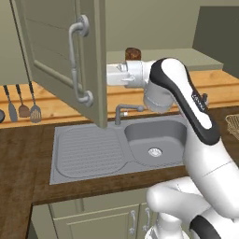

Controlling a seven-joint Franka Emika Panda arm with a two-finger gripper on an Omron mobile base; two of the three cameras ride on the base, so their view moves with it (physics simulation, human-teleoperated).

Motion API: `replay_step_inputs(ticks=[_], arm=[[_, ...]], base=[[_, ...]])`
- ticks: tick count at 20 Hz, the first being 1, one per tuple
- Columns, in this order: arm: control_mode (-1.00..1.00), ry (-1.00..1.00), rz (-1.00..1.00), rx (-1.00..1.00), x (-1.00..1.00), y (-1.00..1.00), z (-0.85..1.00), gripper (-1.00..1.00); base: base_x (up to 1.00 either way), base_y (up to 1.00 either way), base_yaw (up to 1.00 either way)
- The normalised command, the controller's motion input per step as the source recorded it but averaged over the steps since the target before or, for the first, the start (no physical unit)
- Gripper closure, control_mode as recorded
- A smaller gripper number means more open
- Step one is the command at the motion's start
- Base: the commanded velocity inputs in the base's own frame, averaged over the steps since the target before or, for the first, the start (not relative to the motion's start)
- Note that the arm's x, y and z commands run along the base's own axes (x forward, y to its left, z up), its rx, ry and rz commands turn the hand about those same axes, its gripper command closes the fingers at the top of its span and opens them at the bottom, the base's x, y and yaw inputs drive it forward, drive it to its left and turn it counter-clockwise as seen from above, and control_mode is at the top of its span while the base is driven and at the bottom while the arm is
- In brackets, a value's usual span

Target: Open the cabinet, pick up the bread from the cabinet and place it in the basket. Then move the basket to the dining counter.

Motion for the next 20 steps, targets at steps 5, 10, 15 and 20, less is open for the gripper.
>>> replay_step_inputs(ticks=[5,10,15,20], arm=[[-1.00,0.00,0.00,-0.04,-0.57,0.65,0.00,-1.00],[-1.00,0.00,0.00,-0.09,-0.25,0.77,-0.02,-1.00],[-1.00,0.00,0.00,-0.06,-0.05,0.66,-0.07,-1.00],[-1.00,-0.03,-0.02,-0.02,-0.08,-0.03,-0.01,-1.00]], base=[[0.00,0.00,0.00],[0.00,0.00,0.00],[0.00,0.00,0.00],[0.00,0.00,0.00]])
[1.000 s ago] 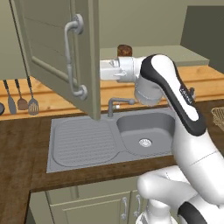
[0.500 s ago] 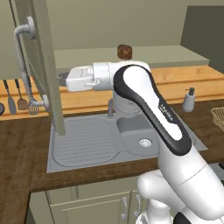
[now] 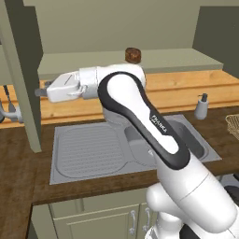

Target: Open the cabinet, pick up the bread from the cabinet and place it in the basket. Then move the basket to the dining counter.

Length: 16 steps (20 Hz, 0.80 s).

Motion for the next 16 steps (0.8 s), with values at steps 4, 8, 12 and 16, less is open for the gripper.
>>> replay_step_inputs(ticks=[4,8,12,16], arm=[[-1.00,0.00,-0.08,0.00,-0.26,-0.78,0.00,-1.00],[-1.00,0.00,-0.20,-0.01,-0.15,-1.00,-0.01,-1.00],[-1.00,0.02,-0.37,-0.07,-0.10,-1.00,-0.01,-1.00],[-1.00,0.15,-0.48,-0.13,-0.08,-1.00,0.00,-1.00]], base=[[0.00,0.00,0.00],[0.00,0.00,0.00],[0.00,0.00,0.00],[0.00,0.00,0.00]])
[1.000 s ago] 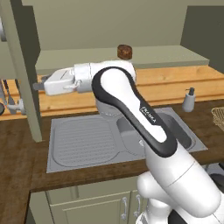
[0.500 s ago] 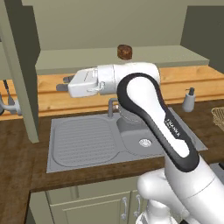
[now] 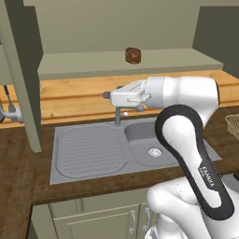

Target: Open the cabinet, pick up the bread from the cabinet and place it in the basket. Then move the basket to the dining counter.

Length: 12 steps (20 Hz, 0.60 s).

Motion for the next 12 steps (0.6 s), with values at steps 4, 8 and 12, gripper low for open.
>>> replay_step_inputs(ticks=[4,8,12], arm=[[-1.00,0.19,-0.55,-0.21,-0.04,-0.96,0.00,-1.00],[-1.00,0.21,-0.56,-0.23,-0.01,-0.91,0.00,-1.00],[-1.00,0.16,-0.56,-0.24,0.00,-0.85,0.00,-1.00]], base=[[0.00,0.00,0.00],[0.00,0.00,0.00],[0.00,0.00,0.00]])
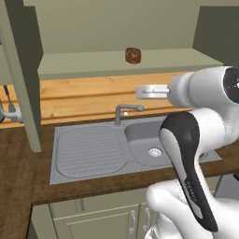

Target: Open the cabinet, pick up the bread from the cabinet and place it in the basket. Then move the basket to the dining counter.

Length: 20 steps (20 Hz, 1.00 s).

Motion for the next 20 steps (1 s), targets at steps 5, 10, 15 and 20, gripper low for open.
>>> replay_step_inputs(ticks=[5,10,15,20], arm=[[-1.00,0.09,-0.43,-0.26,0.00,-0.90,0.00,-1.00],[-1.00,-0.02,-0.10,-0.12,0.09,-0.74,0.01,-1.00],[-1.00,0.00,0.21,0.09,0.74,-0.50,0.00,-1.00],[-1.00,0.05,0.32,0.06,1.00,0.01,0.00,-1.00]], base=[[0.00,0.00,0.00],[0.00,0.00,0.00],[0.00,0.00,0.00],[0.00,0.00,0.00]])
